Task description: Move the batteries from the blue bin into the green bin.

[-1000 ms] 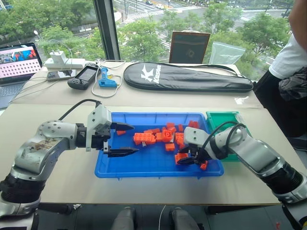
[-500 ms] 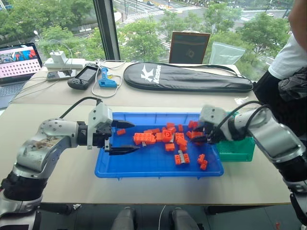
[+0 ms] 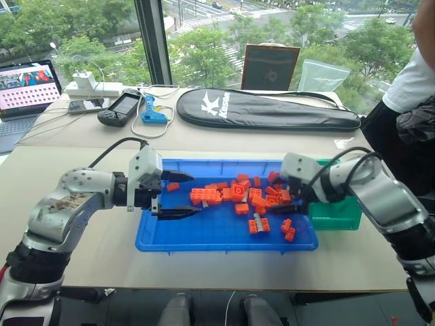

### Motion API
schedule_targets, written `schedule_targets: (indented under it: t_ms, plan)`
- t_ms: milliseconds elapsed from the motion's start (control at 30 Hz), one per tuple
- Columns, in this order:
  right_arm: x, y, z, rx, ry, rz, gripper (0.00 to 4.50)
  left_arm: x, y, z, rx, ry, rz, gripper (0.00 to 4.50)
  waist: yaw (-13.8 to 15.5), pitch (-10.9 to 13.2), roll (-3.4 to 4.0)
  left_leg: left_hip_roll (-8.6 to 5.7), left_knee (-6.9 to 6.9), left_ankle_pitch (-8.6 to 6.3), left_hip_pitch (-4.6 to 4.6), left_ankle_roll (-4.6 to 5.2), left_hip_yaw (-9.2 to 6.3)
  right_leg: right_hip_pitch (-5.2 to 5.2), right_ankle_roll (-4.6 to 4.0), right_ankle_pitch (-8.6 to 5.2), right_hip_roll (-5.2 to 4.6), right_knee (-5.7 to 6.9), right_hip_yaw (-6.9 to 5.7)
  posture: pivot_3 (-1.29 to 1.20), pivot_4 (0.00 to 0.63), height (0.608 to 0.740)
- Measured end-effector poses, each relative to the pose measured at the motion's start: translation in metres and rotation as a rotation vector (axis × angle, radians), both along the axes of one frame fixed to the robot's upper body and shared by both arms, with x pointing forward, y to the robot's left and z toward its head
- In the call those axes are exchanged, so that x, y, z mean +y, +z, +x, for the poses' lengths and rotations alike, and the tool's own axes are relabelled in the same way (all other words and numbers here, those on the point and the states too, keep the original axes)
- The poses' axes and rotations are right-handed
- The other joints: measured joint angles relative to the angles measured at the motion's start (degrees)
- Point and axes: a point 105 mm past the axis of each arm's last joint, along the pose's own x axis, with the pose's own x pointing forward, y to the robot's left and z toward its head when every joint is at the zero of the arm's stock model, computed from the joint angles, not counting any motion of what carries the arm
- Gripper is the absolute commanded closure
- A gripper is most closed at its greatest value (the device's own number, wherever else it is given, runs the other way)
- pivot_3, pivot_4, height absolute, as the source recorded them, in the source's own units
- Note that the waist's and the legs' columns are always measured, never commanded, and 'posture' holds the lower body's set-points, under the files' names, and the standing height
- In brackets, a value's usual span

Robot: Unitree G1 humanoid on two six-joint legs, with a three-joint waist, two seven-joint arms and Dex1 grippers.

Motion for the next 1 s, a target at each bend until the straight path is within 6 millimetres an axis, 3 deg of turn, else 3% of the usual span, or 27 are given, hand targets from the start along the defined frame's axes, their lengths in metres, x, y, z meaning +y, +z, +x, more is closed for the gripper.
schedule_targets:
  t_ms: [200,600,700,933,1000]
  plan:
    - [0.0,-0.023,-0.004,0.103,0.056,-0.049,0.02,-0.002,-0.001,0.001,-0.004,-0.003,0.004,0.0,-0.4,0.0,0.0,0.03,0.01,0.0,0.04,0.0,0.0,-0.02,-0.01,0.0,0.05,0.05,0.0,0.0,0.15,0.733]
    - [0.013,-0.039,-0.003,0.127,0.134,-0.078,0.02,-0.001,-0.002,0.0,-0.009,0.007,0.01,0.0,-0.1,0.0,0.0,0.01,0.01,0.0,0.03,0.0,-0.01,-0.02,0.0,0.0,0.04,0.05,0.0,0.0,0.15,0.733]
    - [0.018,-0.042,-0.003,0.126,0.139,-0.071,0.69,-0.001,-0.002,0.0,-0.009,0.008,0.011,0.0,-0.1,0.0,0.0,0.01,0.01,0.0,0.03,0.0,-0.01,-0.02,0.0,0.0,0.04,0.05,0.0,0.0,0.15,0.733]
    - [0.016,-0.05,-0.001,0.077,0.138,-0.102,3.05,-0.001,-0.001,0.001,-0.012,0.006,0.011,0.0,-0.1,0.0,0.0,0.0,0.01,0.0,0.04,-0.01,0.0,0.01,0.0,0.0,0.02,0.05,0.0,0.0,0.15,0.733]
    - [0.011,-0.049,-0.001,0.074,0.136,-0.122,3.15,-0.001,0.0,0.001,-0.016,0.005,0.012,0.0,-0.1,0.0,0.0,0.0,0.02,0.0,0.04,-0.01,0.0,0.01,0.0,0.0,0.02,0.05,-0.01,0.0,0.15,0.733]
